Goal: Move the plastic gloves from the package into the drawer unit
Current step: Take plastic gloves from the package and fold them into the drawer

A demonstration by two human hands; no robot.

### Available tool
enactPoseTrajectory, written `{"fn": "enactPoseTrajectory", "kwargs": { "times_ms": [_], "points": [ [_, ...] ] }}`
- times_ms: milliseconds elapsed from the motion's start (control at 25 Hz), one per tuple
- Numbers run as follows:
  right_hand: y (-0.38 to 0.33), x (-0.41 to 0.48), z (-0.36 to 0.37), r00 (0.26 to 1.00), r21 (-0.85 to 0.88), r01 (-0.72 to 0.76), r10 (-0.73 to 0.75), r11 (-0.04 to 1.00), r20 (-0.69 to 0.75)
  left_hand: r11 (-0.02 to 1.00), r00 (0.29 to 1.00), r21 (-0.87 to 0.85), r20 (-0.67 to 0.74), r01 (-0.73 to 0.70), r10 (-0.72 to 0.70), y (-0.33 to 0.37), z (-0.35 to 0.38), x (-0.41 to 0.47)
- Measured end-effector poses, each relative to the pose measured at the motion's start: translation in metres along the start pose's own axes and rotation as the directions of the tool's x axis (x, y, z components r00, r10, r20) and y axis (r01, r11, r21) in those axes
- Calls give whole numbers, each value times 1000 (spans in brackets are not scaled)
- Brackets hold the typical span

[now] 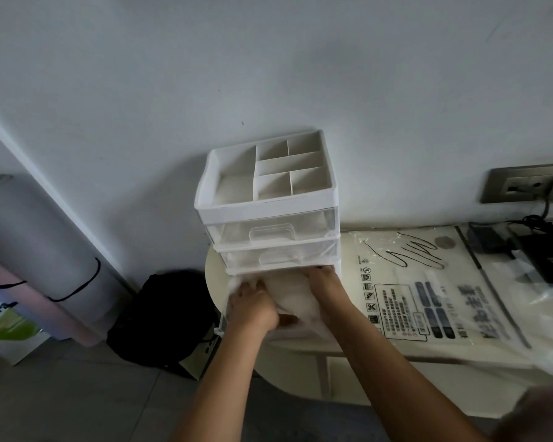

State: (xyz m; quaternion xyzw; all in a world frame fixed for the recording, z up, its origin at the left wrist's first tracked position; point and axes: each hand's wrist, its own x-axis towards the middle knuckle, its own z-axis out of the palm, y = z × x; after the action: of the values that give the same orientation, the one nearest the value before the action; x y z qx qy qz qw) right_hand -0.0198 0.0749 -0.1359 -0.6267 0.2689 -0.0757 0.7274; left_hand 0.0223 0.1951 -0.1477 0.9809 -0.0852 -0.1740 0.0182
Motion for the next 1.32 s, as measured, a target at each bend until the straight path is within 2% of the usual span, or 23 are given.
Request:
{"fn": "enactPoseTrajectory", "kwargs": {
  "times_ms": [160, 320, 360, 440, 520, 560, 600, 680, 760, 840, 920, 1040, 1160, 1240, 1320],
  "points": [
    [-7, 1, -5, 985, 97, -148, 137, 984, 106, 998, 999, 35, 26, 46, -47, 5, -5, 1],
    [-32, -17, -38, 922, 123, -248, 195, 961, 336, 996, 993, 8, 79, 90, -90, 9, -11, -6],
    [-38, -22, -53, 909, 109, -228, 171, 968, 381, 995, 992, 10, 80, 94, -95, 10, -11, -9],
    [-51, -32, -86, 917, 18, -90, 76, 996, 391, 997, 996, 14, 41, 73, -73, 13, -15, -17],
    [-57, -38, -118, 966, -175, 110, -64, 978, 252, 999, 996, -34, -90, -6, 3, 24, -21, -32],
    [-55, -38, -135, 981, -337, 180, -144, 924, 129, 994, 985, -85, -161, -71, 56, 33, -23, -41],
    [-53, -39, -153, 972, -524, 205, -236, 827, 8, 976, 962, -138, -238, -169, 133, 45, -25, -50],
    [-42, -38, -189, 931, -794, 86, -331, 602, -150, 900, 906, -237, -313, -366, 286, 67, -24, -72],
    [-27, -37, -219, 948, -889, -121, -214, 441, -236, 849, 898, -304, -229, -432, 375, 84, -20, -84],
    [-13, -35, -236, 956, -927, -235, -101, 292, -274, 862, 918, -317, -111, -396, 381, 88, -19, -79],
    [-1, -33, -245, 953, -929, -234, -120, 287, -277, 883, 938, -340, 4, -325, 346, 88, -19, -74],
    [12, -31, -252, 915, -910, -155, -292, 386, -280, 895, 939, -367, 129, -255, 320, 85, -19, -69],
    [18, -30, -256, 875, -901, -74, -405, 428, -264, 905, 927, -360, 204, -228, 315, 82, -26, -68],
    [20, -29, -257, 881, -902, -80, -393, 425, -263, 921, 944, -294, 128, -255, 303, 83, -30, -69],
    [19, -30, -254, 889, -909, -131, -358, 395, -284, 908, 940, -251, -165, -334, 300, 89, -32, -78]
  ]
}}
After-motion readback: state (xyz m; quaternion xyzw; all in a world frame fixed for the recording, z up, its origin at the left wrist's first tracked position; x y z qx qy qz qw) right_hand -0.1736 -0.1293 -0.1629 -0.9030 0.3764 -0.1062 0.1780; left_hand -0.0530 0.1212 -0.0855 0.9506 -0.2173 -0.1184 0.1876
